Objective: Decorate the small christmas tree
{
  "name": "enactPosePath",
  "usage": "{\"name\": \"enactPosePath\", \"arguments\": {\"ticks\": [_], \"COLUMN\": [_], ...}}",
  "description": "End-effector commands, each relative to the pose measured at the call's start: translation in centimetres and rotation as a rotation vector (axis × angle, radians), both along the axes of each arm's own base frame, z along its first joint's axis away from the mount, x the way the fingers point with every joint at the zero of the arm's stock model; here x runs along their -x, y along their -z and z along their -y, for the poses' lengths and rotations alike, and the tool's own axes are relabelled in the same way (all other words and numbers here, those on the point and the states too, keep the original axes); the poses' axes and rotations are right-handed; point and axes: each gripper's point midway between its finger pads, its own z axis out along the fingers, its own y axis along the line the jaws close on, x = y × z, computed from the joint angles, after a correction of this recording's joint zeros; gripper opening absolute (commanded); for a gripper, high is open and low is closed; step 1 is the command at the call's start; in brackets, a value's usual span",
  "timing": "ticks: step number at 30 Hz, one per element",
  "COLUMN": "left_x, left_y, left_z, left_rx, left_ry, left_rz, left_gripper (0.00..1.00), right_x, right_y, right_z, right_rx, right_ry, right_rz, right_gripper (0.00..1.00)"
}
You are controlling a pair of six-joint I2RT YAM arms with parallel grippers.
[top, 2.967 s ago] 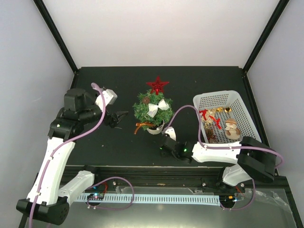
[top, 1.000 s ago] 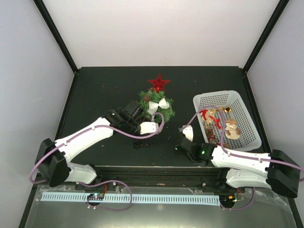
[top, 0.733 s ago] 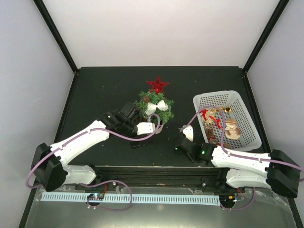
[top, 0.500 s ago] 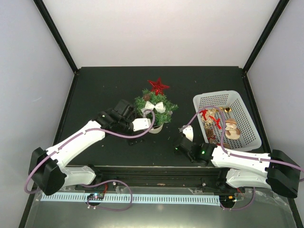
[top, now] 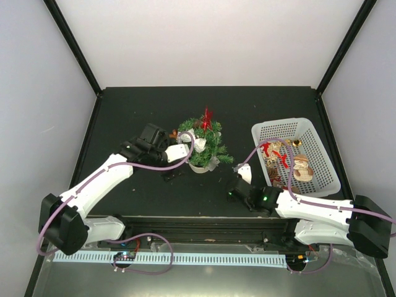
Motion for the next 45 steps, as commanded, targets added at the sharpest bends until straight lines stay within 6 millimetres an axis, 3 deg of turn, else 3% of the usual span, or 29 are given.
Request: {"name": "enactPosePath", "arguments": {"ticks": [1,5,11,17,19,29,45], "left_x": [-1.5,-2.3,-3.6,-2.5,-2.0,0.0,2.5], "left_y": [-0.2,-0.5,-0.7,-1.5,-2.4,-3.2,-3.7], "left_z": [0.5,0.4,0.0,0.6,0.7,0.7,-0.8], "left_rx": [0.03,0.042,0.056,0.11,0.136,0.157,0.146], "left_ry": [-0.012,-0.03,-0.057,-0.024,-0.014,0.035,0.018], "left_rz": [0.012,0.024,0.019,-0.014,0.002,-0.023,-0.017], "left_gripper": [0.97,0.97,0.98,0.98,0.98,0.99,0.99], "right_x": [-0.3,-0.2,0.0,0.2,0.1,-0.2,-2.5], "right_y": [-1.1,-2.1,-5.1,-8.2,-8.8,-11.4,-15.7], "right_z": [-0.3,-0.5,-1.2,-2.7,-3.0,-5.6,-7.4], "right_rx": [-0.041,-0.061,-0.119,-0.122,-0.116,-0.163,-0.197], "right_ry": [-0.003,-0.031,-0.133,-0.251,-0.265,-0.331,-0.29], "right_rz": [0.027,0.047,0.131,0.195,0.205,0.23,0.306], "right_gripper": [0.16,0.16,0.16,0.16,0.16,0.16,0.16]}}
